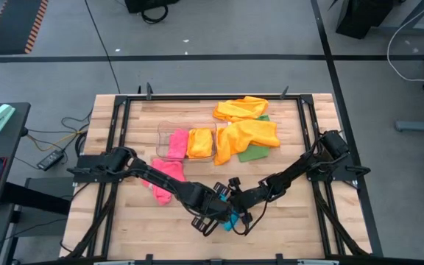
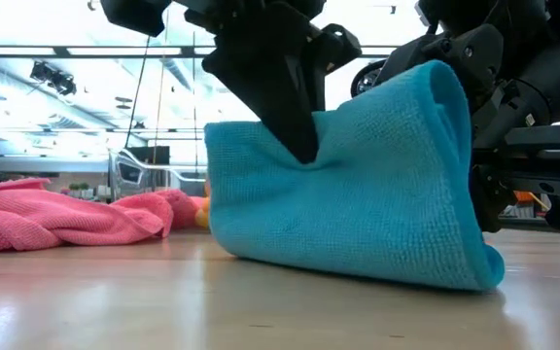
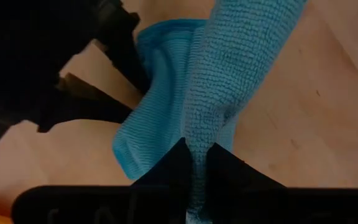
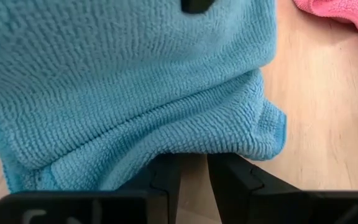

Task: Fold microfiber towels
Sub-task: Fold the blue microfiber cloth

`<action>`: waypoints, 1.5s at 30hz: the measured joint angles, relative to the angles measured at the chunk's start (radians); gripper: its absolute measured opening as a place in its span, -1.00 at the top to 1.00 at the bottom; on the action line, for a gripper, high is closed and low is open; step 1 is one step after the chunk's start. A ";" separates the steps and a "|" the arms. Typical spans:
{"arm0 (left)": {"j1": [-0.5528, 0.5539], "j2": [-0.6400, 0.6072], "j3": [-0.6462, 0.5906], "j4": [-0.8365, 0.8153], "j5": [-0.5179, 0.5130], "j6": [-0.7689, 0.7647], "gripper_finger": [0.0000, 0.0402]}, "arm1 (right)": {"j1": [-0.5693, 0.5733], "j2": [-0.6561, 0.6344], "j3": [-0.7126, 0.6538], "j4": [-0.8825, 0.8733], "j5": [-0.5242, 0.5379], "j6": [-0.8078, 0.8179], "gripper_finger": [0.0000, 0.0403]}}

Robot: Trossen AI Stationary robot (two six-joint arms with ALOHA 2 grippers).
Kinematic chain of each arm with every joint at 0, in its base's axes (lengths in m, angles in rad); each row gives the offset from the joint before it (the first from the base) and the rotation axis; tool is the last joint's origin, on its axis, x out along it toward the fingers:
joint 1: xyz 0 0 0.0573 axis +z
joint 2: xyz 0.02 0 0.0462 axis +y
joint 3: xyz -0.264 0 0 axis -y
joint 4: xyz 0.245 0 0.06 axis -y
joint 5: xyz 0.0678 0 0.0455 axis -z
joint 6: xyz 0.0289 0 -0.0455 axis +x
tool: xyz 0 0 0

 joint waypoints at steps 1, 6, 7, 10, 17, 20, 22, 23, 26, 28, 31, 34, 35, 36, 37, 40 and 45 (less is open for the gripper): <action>0.000 0.000 0.000 0.003 0.000 0.000 0.76 | 0.000 0.000 0.000 0.000 0.000 0.000 0.56; -0.001 0.000 0.000 0.030 -0.016 -0.006 0.60 | 0.006 -0.007 0.000 -0.008 0.005 0.000 0.56; -0.001 0.000 0.000 0.033 -0.029 -0.007 0.56 | 0.007 -0.013 0.000 -0.014 0.003 0.000 0.56; -0.001 0.000 0.000 0.034 -0.072 -0.021 0.41 | 0.014 -0.031 -0.001 -0.040 -0.002 -0.002 0.56; 0.008 0.002 0.000 0.039 -0.103 -0.075 0.07 | 0.016 -0.035 -0.001 -0.055 -0.007 0.032 0.56; 0.014 0.002 0.000 0.057 -0.108 -0.086 -0.05 | 0.019 -0.036 -0.001 -0.058 -0.003 0.030 0.56; 0.016 0.003 0.000 0.071 -0.130 -0.087 -0.11 | 0.019 -0.037 0.000 -0.060 -0.003 0.036 0.56; 0.016 0.003 0.000 0.075 -0.148 -0.087 -0.13 | 0.019 -0.037 0.000 -0.061 -0.003 0.037 0.56; 0.016 0.002 -0.022 0.126 -0.198 -0.087 -0.13 | 0.027 -0.052 0.007 -0.103 -0.003 0.035 0.56; 0.016 0.003 -0.063 0.179 -0.227 -0.083 -0.09 | 0.033 -0.069 0.008 -0.136 -0.008 0.034 0.56; 0.018 0.005 -0.112 0.249 -0.257 -0.060 -0.01 | 0.045 -0.080 0.008 -0.155 -0.013 0.033 0.56; 0.028 0.003 -0.171 0.361 -0.264 -0.038 0.09 | 0.049 -0.080 0.008 -0.166 -0.009 0.052 0.56; 0.033 0.005 -0.183 0.379 -0.264 -0.033 0.12 | 0.049 -0.081 0.010 -0.172 -0.008 0.060 0.56; 0.037 0.005 -0.190 0.401 -0.265 -0.030 0.15 | 0.049 -0.082 0.010 -0.176 -0.008 0.070 0.56; 0.042 0.005 -0.194 0.416 -0.266 -0.027 0.18 | 0.049 -0.082 0.010 -0.180 -0.008 0.076 0.56; 0.058 0.004 -0.210 0.441 -0.268 -0.040 0.26 | 0.053 -0.088 0.010 -0.195 -0.003 0.080 0.56; 0.069 0.005 -0.225 0.438 -0.266 -0.069 0.38 | 0.065 -0.166 0.015 -0.379 0.000 0.161 0.56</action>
